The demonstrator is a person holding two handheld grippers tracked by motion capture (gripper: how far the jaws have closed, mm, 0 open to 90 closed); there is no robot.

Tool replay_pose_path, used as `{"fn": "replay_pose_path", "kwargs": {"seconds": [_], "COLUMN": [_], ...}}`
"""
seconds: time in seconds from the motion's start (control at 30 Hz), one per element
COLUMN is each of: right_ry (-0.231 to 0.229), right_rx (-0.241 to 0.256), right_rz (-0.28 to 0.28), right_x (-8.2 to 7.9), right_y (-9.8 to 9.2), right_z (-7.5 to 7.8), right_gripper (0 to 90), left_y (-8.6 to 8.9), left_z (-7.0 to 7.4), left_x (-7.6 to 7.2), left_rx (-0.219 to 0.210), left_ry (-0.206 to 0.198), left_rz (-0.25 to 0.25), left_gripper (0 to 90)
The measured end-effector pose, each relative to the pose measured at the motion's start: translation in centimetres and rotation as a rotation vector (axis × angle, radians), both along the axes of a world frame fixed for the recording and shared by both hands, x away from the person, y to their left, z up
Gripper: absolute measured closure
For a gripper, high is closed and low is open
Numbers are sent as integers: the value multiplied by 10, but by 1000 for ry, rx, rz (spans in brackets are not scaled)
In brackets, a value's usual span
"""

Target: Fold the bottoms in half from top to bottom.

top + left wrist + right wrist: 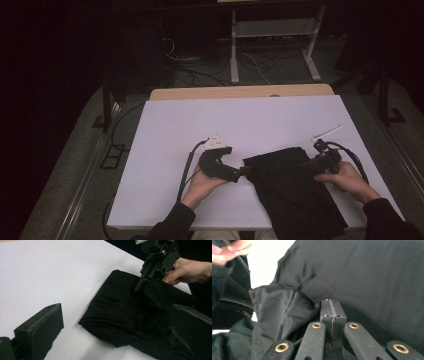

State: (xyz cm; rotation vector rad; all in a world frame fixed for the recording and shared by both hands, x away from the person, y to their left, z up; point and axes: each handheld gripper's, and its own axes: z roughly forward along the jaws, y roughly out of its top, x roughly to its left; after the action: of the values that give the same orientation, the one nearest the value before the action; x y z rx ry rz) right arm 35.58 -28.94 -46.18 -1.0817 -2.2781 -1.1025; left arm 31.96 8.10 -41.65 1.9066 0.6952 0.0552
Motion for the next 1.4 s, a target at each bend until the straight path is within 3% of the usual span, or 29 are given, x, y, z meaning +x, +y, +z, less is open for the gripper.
{"fn": "replay_pose_path", "kwargs": {"seconds": [0.57, 0.87, 1.03, 1.17, 1.4], "right_ry": [-45, -73, -109, -99, -69], "right_rx": [63, 26, -19, -23, -44], "right_rz": [157, 214, 181, 187, 264], "right_x": [-45, -74, -77, -76, -84], "right_y": [28, 39, 40, 41, 50], "right_z": [24, 26, 25, 23, 19], "right_gripper": [886, 886, 886, 886, 881], "left_y": [2, -1, -3, -4, -8], "left_z": [-2, -3, -4, -5, -7], "left_x": [3, 2, 2, 2, 0], "left_rx": [-4, 3, 5, 7, 17], "left_ry": [1, 3, 6, 5, 20], "left_rz": [18, 11, 5, -1, -6], "left_gripper": [0, 0, 0, 0, 0]}}
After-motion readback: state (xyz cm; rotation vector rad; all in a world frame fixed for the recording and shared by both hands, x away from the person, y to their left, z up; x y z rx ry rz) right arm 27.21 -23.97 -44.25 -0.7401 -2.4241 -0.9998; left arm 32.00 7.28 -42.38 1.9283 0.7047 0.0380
